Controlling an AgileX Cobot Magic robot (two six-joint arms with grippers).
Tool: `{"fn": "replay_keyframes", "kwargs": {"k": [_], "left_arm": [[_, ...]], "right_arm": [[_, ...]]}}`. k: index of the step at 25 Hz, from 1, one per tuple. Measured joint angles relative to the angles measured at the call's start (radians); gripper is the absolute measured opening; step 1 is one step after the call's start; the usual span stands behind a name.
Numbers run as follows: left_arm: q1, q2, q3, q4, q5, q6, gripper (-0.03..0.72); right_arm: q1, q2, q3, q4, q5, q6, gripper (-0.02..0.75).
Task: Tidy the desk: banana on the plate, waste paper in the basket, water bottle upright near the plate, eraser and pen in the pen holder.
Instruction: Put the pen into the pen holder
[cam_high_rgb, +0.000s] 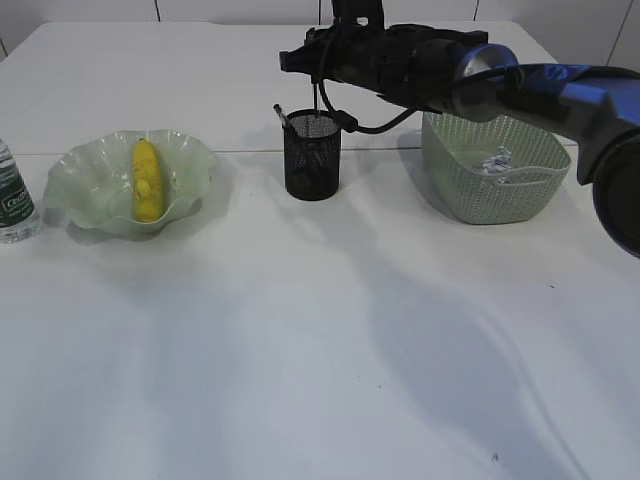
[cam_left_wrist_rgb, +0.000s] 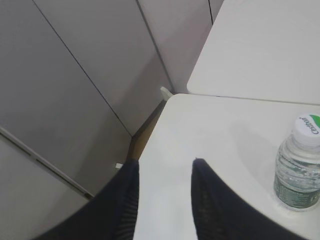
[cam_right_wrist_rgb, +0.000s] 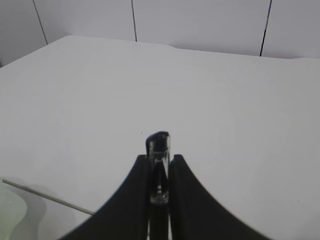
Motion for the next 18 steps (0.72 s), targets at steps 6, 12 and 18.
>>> {"fn": "replay_keyframes", "kwargs": {"k": [6,12,18], "left_arm": [[0.0,0.0,0.0,0.0,-0.004,0.0,0.241],[0.0,0.0,0.0,0.0,-0.006,0.0,0.241],[0.0,0.0,0.0,0.002,-0.008,0.0,0.241]], "right_arm": [[-0.001,0.009,0.0,-0.015,-0.006,0.0,0.06],[-0.001,0.009,0.0,-0.038,-0.006,0.0,0.06],[-0.001,0.009,0.0,-0.062,-0.006,0.002,0.069]]}}
